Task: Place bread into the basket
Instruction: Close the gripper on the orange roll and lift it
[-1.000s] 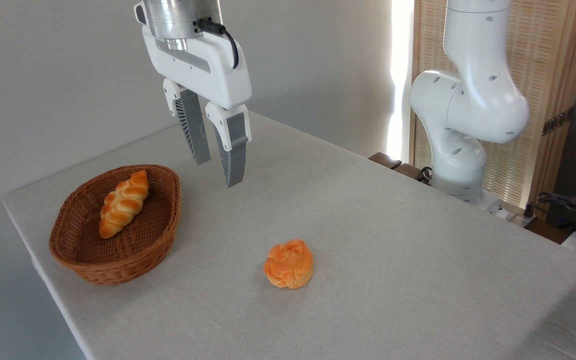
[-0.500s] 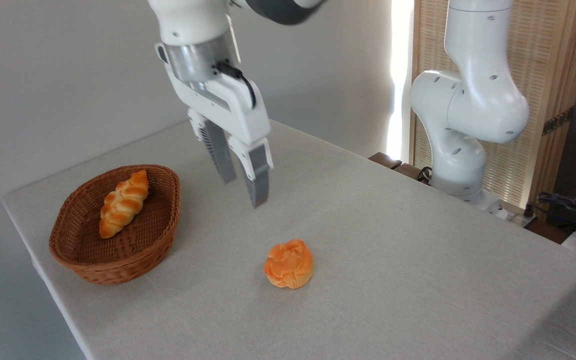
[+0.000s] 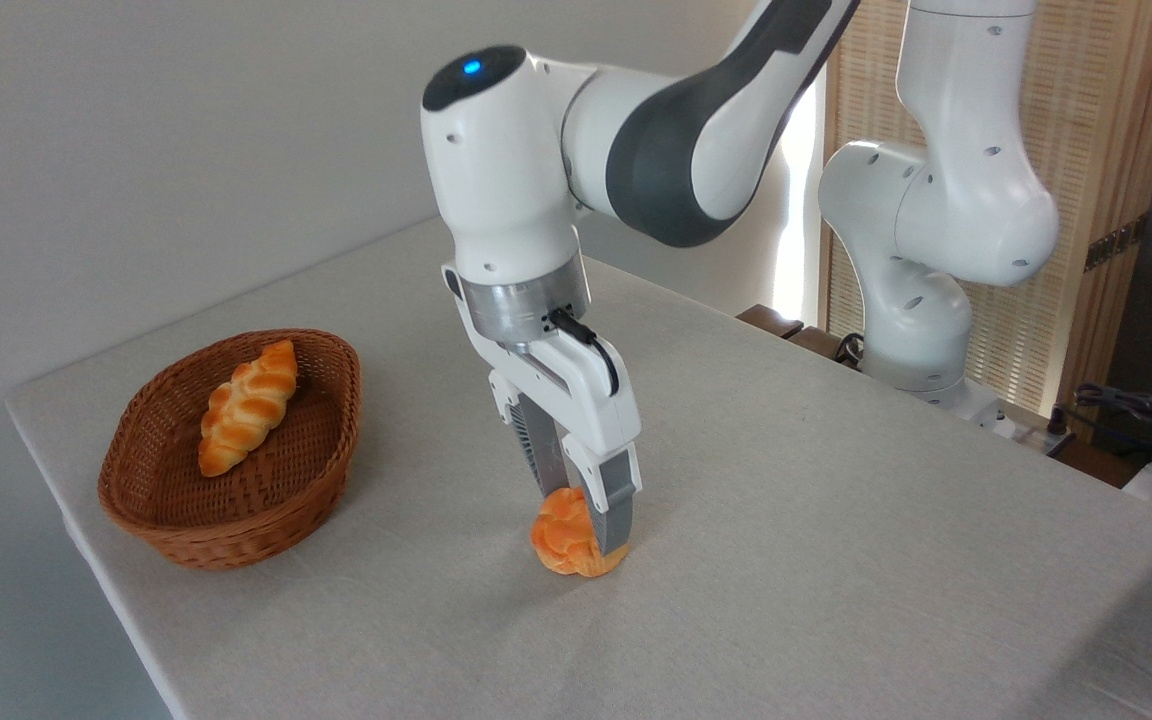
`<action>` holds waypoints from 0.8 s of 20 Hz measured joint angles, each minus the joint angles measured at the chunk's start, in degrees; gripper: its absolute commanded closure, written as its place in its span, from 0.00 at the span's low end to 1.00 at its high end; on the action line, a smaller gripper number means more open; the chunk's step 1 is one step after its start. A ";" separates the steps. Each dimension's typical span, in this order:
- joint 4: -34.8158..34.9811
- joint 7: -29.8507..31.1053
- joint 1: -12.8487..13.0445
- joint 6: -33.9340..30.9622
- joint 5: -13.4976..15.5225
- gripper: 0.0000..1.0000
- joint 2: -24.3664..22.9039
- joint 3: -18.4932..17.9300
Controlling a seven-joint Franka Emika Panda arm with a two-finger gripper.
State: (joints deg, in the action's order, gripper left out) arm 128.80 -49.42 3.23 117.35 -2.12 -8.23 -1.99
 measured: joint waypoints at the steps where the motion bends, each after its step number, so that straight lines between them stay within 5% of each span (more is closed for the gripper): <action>1: 0.43 0.00 0.14 0.07 0.00 0.08 0.13 0.05; 3: 0.62 0.00 0.37 0.26 0.00 0.45 0.36 0.13; 5: 0.63 0.00 0.41 0.79 -0.01 0.70 0.57 0.14; 7: 0.63 -0.93 0.40 0.90 -0.08 0.85 0.87 0.14; 16: 0.63 -3.01 0.41 0.96 -0.08 0.87 1.82 0.14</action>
State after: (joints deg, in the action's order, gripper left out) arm 129.43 -52.42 3.64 118.31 -2.20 -6.41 -1.85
